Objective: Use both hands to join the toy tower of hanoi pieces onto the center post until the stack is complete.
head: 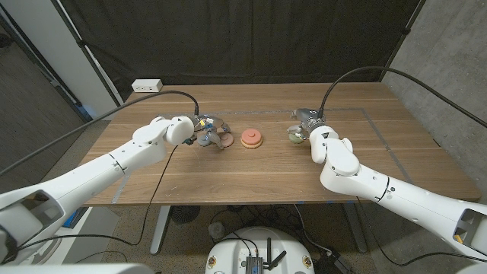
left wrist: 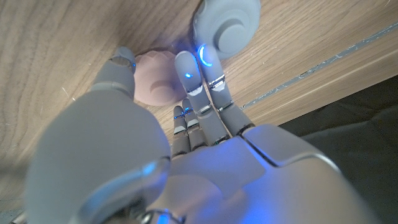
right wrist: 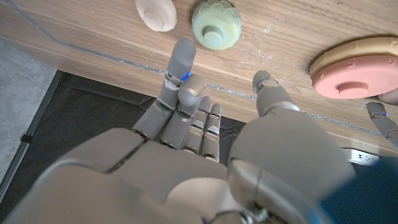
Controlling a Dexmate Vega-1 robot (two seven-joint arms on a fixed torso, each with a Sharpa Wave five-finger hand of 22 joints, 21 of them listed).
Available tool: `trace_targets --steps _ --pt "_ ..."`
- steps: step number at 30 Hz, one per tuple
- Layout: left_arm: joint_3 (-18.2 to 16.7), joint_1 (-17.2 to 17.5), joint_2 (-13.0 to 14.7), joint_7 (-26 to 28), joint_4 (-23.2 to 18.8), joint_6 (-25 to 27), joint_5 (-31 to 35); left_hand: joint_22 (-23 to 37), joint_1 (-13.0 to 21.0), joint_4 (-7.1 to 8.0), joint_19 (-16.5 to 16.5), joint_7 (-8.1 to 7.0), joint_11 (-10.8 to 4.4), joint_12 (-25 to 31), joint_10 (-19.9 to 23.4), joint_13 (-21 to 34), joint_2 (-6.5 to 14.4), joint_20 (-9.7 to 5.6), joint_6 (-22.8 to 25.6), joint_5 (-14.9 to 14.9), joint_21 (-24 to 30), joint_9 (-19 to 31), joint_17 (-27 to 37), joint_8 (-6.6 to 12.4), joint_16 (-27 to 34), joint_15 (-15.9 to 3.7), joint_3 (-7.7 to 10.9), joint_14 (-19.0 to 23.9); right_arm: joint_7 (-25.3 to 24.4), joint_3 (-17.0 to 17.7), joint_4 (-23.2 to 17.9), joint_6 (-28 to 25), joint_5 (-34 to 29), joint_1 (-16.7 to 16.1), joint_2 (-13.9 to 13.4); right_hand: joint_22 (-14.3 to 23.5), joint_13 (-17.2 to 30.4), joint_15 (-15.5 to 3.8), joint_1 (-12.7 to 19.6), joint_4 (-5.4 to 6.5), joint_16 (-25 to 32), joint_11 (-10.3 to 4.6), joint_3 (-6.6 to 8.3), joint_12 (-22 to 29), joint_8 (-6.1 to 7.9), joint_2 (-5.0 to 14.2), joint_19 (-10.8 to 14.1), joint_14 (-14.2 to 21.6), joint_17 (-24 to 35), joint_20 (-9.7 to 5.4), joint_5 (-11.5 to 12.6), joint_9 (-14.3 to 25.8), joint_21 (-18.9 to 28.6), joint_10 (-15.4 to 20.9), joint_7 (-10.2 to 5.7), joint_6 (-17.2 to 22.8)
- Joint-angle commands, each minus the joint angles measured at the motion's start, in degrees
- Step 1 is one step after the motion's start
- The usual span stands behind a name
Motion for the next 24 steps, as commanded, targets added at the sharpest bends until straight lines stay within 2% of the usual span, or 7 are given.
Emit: trace_targets --steps 1,18,24 --pt "0.5 0.0 -0.6 0.9 1.3 -0.3 0.0 -0.1 0.5 0.02 -0.1 -0.1 -0.13 0.2 0.6 -0.1 0.4 -8.01 0.6 -0.2 0.2 0.1 0.0 0.4 0.4 -4.79 -0.11 0.0 0.4 -0.5 -0.3 -0.9 -0.3 0.2 0.0 0.2 0.1 -3.23 0.2 0.08 0.1 0.2 0.37 -0.2 -0.02 0.37 -0.1 -0.2 0.1 -5.19 0.3 0.1 -0.1 0.4 0.0 0.5" --pt "0.6 0.8 -0.2 1.1 1.8 0.1 -0.8 -0.1 0.9 -0.12 -0.1 -0.21 -0.51 0.5 1.4 -0.2 0.6 -8.06 1.7 -0.2 0.4 0.1 -0.1 0.78 0.6 -4.79 -0.01 0.1 1.4 -1.7 -1.1 -1.7 -1.6 0.8 0.0 0.2 0.3 -3.24 0.2 0.06 0.0 0.16 0.46 -0.3 -0.08 0.39 -0.1 -0.3 0.1 -5.19 0.3 0.1 -0.2 0.5 -0.12 0.5" --pt "0.2 1.7 0.1 1.5 1.0 1.2 -1.2 0.0 1.6 -0.26 0.5 -0.65 -1.55 1.4 4.1 -0.1 1.0 -8.06 4.2 -0.2 0.8 0.2 -0.3 1.6 0.8 -4.8 0.25 0.5 1.2 -1.5 -1.0 -1.5 -1.5 0.6 0.1 0.2 0.4 -3.24 0.2 0.05 -0.2 0.01 0.51 -0.2 -0.1 0.41 0.0 -0.5 -0.1 -5.19 0.4 0.1 -0.2 0.7 -0.15 0.5"
